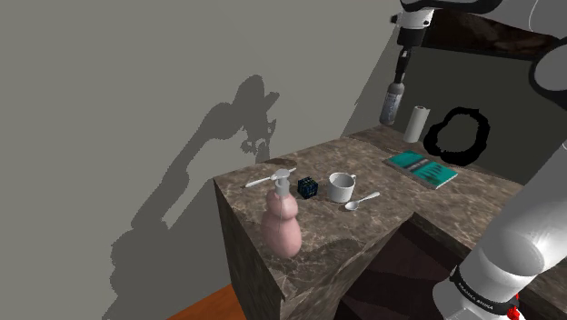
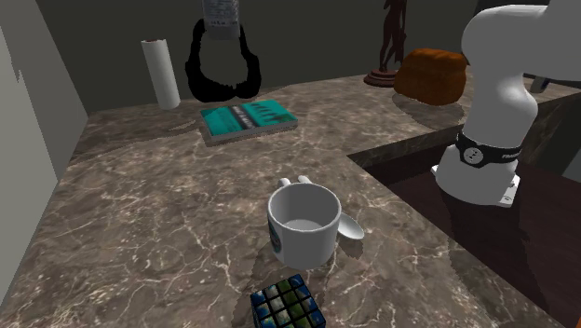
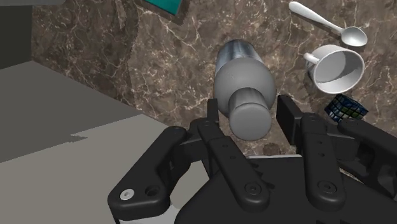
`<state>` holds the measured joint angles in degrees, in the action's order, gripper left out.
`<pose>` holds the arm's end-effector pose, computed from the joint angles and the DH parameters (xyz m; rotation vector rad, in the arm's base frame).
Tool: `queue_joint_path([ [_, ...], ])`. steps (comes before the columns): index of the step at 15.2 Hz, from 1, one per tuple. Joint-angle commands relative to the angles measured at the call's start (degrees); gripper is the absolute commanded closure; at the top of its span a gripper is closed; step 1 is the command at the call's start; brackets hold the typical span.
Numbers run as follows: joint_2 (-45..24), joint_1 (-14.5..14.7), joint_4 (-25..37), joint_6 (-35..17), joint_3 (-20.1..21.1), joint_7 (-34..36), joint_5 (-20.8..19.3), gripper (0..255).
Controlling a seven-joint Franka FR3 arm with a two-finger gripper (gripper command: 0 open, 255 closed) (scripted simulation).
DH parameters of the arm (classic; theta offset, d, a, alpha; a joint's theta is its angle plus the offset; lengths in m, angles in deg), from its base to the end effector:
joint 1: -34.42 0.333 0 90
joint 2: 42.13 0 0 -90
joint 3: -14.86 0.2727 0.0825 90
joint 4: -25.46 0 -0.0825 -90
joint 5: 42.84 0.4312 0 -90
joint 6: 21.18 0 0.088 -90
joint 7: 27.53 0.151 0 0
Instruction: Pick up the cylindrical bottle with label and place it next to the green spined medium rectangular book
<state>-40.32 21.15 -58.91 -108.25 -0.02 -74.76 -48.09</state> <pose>0.5130 -0.2930 0.6021 2.9885 0.4893 0.0160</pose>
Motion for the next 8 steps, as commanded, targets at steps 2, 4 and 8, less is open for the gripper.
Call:
queue_joint_path([
  [2,-2.9,-2.2,3.2,0.0,-2.3,-4.5,1.1,255],
  [4,-5.7,-3.8,6.6,0.5,-3.8,-7.5,2.3,255],
  [8,-12.4,-8.0,15.0,2.2,-6.4,-13.5,5.5,255],
])
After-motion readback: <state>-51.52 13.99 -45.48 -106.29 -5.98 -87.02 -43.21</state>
